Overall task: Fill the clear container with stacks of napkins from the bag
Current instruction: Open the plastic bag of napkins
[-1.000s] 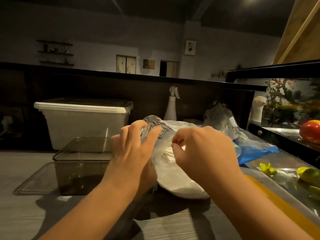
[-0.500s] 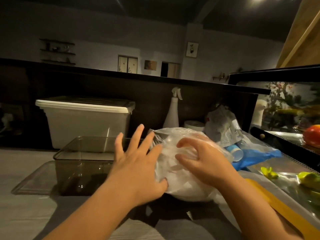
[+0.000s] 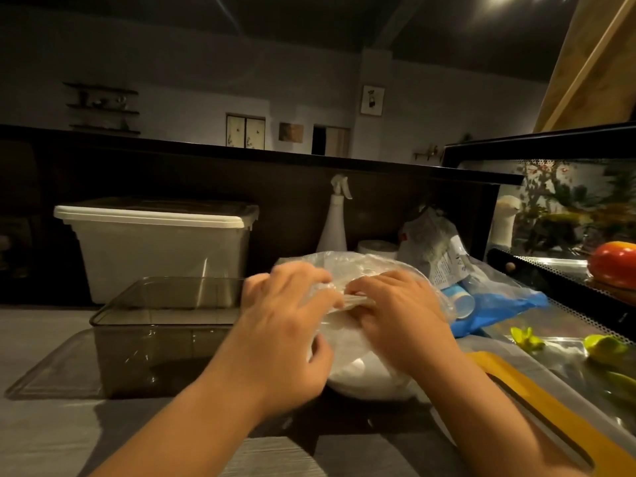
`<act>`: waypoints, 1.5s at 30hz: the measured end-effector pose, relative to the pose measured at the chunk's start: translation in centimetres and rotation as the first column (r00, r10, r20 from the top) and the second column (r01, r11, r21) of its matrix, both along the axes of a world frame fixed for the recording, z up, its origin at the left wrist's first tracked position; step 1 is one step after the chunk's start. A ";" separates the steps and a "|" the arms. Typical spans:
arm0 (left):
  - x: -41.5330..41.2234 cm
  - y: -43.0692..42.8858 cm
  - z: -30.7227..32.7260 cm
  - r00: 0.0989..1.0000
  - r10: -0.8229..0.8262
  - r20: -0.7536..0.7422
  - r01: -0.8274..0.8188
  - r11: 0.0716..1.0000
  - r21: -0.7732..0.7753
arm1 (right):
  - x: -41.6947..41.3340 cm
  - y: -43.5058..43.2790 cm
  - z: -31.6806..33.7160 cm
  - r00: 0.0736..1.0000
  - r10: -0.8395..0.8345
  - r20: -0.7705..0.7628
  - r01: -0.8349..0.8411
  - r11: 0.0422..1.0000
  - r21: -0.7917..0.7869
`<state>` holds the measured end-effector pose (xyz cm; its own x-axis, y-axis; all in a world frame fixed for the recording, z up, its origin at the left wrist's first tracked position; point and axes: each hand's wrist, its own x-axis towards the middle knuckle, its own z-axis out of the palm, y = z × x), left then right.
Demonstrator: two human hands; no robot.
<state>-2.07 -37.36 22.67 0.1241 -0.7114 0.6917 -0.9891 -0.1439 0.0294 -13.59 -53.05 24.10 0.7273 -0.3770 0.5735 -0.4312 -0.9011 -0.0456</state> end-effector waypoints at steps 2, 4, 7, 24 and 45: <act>-0.3 -0.3 -0.4 0.999 -0.009 0.036 0.008 1.000 0.022 | 0.2 -0.1 -0.2 0.997 0.053 0.061 -0.051 0.998 -0.038; -0.2 -0.4 -0.6 0.999 0.025 0.044 -0.026 1.000 0.015 | 0.0 -0.2 -0.1 0.984 0.071 0.163 -0.067 0.997 -0.028; 0.0 -0.3 -0.5 0.995 0.101 0.016 -0.101 0.995 -0.026 | -0.3 -0.1 0.1 0.971 0.092 0.221 -0.107 0.992 0.060; 0.5 -0.1 -0.4 0.977 0.201 0.073 -0.197 0.978 -0.067 | -0.5 1.0 0.9 0.996 0.084 0.012 -0.084 0.996 0.024; 0.4 0.5 -0.1 0.999 0.029 0.015 -0.030 0.992 0.119 | -1.2 2.4 1.7 0.967 0.129 -0.221 -0.081 0.974 0.213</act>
